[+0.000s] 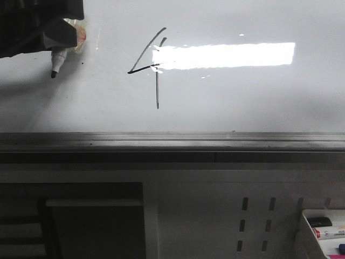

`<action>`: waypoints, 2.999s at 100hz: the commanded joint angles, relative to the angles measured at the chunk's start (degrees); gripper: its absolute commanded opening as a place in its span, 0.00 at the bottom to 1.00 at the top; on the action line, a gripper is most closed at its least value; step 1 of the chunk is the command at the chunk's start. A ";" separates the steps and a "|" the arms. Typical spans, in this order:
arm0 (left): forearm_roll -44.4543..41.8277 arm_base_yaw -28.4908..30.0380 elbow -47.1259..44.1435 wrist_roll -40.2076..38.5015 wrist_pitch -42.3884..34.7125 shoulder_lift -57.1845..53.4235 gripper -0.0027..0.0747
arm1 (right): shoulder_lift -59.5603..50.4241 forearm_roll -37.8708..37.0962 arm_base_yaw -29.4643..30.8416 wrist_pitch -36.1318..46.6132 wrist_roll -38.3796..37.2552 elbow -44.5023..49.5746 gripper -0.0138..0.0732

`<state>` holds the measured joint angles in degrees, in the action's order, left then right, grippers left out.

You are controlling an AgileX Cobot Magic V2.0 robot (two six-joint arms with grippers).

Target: Write number 4 on whiteboard

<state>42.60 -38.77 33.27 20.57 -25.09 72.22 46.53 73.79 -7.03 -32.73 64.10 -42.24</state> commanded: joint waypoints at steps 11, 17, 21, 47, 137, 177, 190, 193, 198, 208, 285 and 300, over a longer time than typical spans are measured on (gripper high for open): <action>-0.63 0.02 2.04 -0.56 -5.12 0.79 0.01 | -0.48 2.21 0.33 1.67 0.32 -1.45 0.61; -0.63 0.02 2.04 -0.56 -5.27 1.23 0.01 | -0.48 2.21 0.33 1.67 0.32 -1.45 0.61; -0.63 0.02 2.04 -0.56 -5.27 1.38 0.01 | -0.48 2.21 0.33 1.67 0.32 -1.45 0.61; -0.63 0.02 2.04 -0.56 -5.88 1.42 0.01 | -0.48 2.21 0.33 1.76 0.32 -1.45 0.61; -1.50 0.02 2.04 -0.56 -6.90 2.79 0.55 | -0.48 2.18 0.33 2.81 0.32 -1.45 0.61; -3.24 0.02 1.91 15.29 4.27 -10.69 0.63 | -1.51 0.51 0.33 7.78 0.32 -1.45 0.54; -3.14 0.02 1.91 21.21 14.30 -17.95 0.57 | -4.23 -2.30 0.33 8.44 0.32 -1.10 0.28; -3.14 0.02 1.79 21.21 15.68 -19.49 0.53 | -5.12 -3.30 0.33 8.44 0.43 -0.47 0.19; -3.14 0.02 1.30 21.21 17.46 -22.24 0.43 | -6.98 -4.89 0.33 9.17 0.54 1.10 0.08; -3.14 0.02 -0.98 21.21 17.69 -28.20 0.13 | -12.62 -5.17 0.33 13.84 1.09 6.63 0.10; -1.03 0.02 -20.42 20.95 16.85 -63.51 0.01 | -38.66 -0.59 0.33 20.65 3.24 29.96 0.10; -1.03 0.02 -20.42 20.95 16.85 -63.51 0.01 | -38.66 -0.59 0.33 21.52 3.24 29.96 0.10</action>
<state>41.37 -38.77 11.25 41.81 -5.02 8.23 7.25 71.95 -6.94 -13.30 66.62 -10.88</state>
